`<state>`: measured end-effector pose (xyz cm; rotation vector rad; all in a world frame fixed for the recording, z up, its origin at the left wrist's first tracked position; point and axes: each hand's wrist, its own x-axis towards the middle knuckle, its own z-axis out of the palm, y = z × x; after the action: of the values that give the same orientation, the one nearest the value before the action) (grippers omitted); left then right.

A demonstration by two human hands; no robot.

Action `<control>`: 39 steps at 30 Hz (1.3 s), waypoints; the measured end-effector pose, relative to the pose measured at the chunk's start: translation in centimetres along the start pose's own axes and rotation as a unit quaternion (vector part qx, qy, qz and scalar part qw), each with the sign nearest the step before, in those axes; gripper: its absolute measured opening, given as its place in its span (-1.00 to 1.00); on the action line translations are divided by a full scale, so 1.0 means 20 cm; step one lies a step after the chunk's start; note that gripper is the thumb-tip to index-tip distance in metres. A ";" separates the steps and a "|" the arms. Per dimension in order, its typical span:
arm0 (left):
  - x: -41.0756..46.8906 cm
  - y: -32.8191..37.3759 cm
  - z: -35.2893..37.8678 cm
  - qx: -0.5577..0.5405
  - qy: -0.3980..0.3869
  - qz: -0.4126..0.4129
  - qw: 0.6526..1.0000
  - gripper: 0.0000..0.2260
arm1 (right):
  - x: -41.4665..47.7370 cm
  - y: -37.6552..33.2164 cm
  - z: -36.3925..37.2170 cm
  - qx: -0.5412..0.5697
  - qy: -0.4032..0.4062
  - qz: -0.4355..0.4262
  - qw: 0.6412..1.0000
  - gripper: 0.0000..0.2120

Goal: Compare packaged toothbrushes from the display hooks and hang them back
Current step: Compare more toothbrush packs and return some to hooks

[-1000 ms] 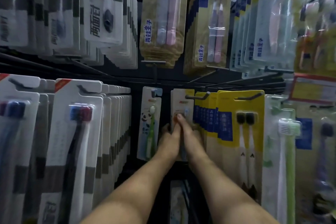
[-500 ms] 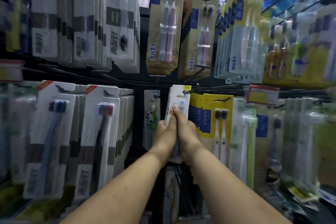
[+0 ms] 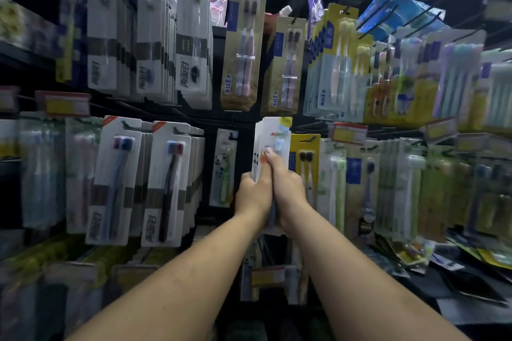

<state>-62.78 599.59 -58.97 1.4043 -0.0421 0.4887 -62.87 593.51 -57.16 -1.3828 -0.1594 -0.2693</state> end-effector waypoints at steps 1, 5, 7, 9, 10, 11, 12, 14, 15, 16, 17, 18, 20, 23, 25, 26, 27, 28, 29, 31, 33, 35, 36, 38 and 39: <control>-0.03 0.00 0.01 -0.001 0.002 0.002 1.000 -0.14 | -0.02 0.00 -0.02 0.000 0.000 -0.003 1.000 -0.45; -0.14 0.02 0.02 -0.017 0.010 -0.002 1.000 -0.11 | -0.10 -0.02 -0.07 -0.023 -0.013 -0.016 1.000 -0.44; -0.20 0.01 0.01 -0.026 0.012 0.000 1.000 -0.16 | -0.14 -0.03 -0.10 -0.037 -0.022 -0.033 0.999 -0.46; -0.26 0.00 0.01 -0.026 0.014 0.010 0.999 -0.22 | -0.21 -0.04 -0.12 -0.041 -0.028 -0.052 0.997 -0.55; -0.29 0.00 0.00 -0.032 0.013 0.017 0.999 -0.25 | -0.23 -0.05 -0.13 -0.037 -0.037 -0.064 0.997 -0.59; -0.31 -0.01 0.00 -0.037 0.012 0.028 0.999 -0.31 | -0.26 -0.04 -0.14 -0.030 -0.042 -0.075 0.996 -0.63; -0.33 -0.01 -0.01 -0.037 0.011 0.036 0.999 -0.37 | -0.28 -0.04 -0.15 -0.026 -0.045 -0.081 0.995 -0.64; -0.38 -0.01 -0.02 -0.026 0.011 0.045 0.999 -0.46 | -0.34 -0.03 -0.16 -0.019 -0.040 -0.088 0.995 -0.65; -0.40 -0.01 -0.03 -0.022 0.007 0.049 0.999 -0.48 | -0.37 -0.02 -0.16 -0.013 -0.038 -0.091 0.995 -0.64; -0.43 -0.02 -0.04 -0.020 0.005 0.054 0.998 -0.48 | -0.40 0.00 -0.17 -0.007 -0.040 -0.092 0.995 -0.64; -0.47 -0.03 -0.05 -0.020 0.004 0.057 0.998 -0.47 | -0.44 0.02 -0.18 0.000 -0.045 -0.091 0.995 -0.64; -0.52 -0.04 -0.08 -0.025 0.003 0.056 0.998 -0.46 | -0.48 0.04 -0.19 0.005 -0.056 -0.091 0.994 -0.66; -0.62 -0.11 -0.14 -0.023 0.003 0.053 0.998 -0.52 | -0.56 0.13 -0.21 0.007 -0.091 -0.093 0.992 -0.74; -0.80 -0.27 -0.26 -0.022 0.005 0.030 0.999 -0.54 | -0.70 0.32 -0.24 -0.010 -0.119 -0.082 0.989 -0.74; -0.89 -0.41 -0.34 -0.027 0.002 0.012 1.000 -0.55 | -0.78 0.47 -0.26 -0.019 -0.130 -0.055 0.990 -0.62; -0.92 -0.47 -0.37 -0.027 -0.012 0.009 1.000 -0.69 | -0.81 0.55 -0.27 -0.017 -0.128 -0.043 0.991 -0.64; -0.95 -0.53 -0.40 -0.022 -0.026 -0.001 0.999 -0.80 | -0.83 0.62 -0.28 -0.012 -0.118 -0.032 0.992 -0.71; -0.97 -0.59 -0.42 -0.014 -0.040 -0.012 0.999 -0.80 | -0.84 0.69 -0.29 -0.006 -0.106 -0.021 0.994 -0.76; -0.99 -0.65 -0.44 -0.006 -0.046 -0.030 0.998 -0.73 | -0.86 0.74 -0.29 0.000 -0.094 -0.008 0.996 -0.78; -1.00 -0.77 -0.49 0.007 -0.057 -0.062 0.996 -0.62 | -0.88 0.85 -0.31 0.008 -0.079 0.020 0.997 -0.69; -1.01 -0.86 -0.52 0.017 -0.069 -0.085 0.994 -0.64 | -0.89 0.93 -0.32 0.018 -0.075 0.048 0.996 -0.62; -1.00 -0.95 -0.55 0.013 -0.074 -0.109 0.991 -0.69 | -0.88 1.02 -0.33 0.021 -0.078 0.067 0.994 -0.68; -0.99 -0.99 -0.56 0.009 -0.078 -0.119 0.990 -0.70 | -0.87 1.06 -0.34 0.024 -0.081 0.080 0.993 -0.71; -0.98 -1.05 -0.59 0.001 -0.082 -0.131 0.988 -0.68 | -0.86 1.12 -0.34 0.030 -0.083 0.108 0.990 -0.72; -0.96 -1.09 -0.60 -0.004 -0.085 -0.138 0.987 -0.67 | -0.85 1.14 -0.34 0.030 -0.085 0.119 0.989 -0.72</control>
<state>-75.57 603.41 -87.46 1.4149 0.0129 0.1384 -73.01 592.23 -84.60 -1.3495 -0.1397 0.0523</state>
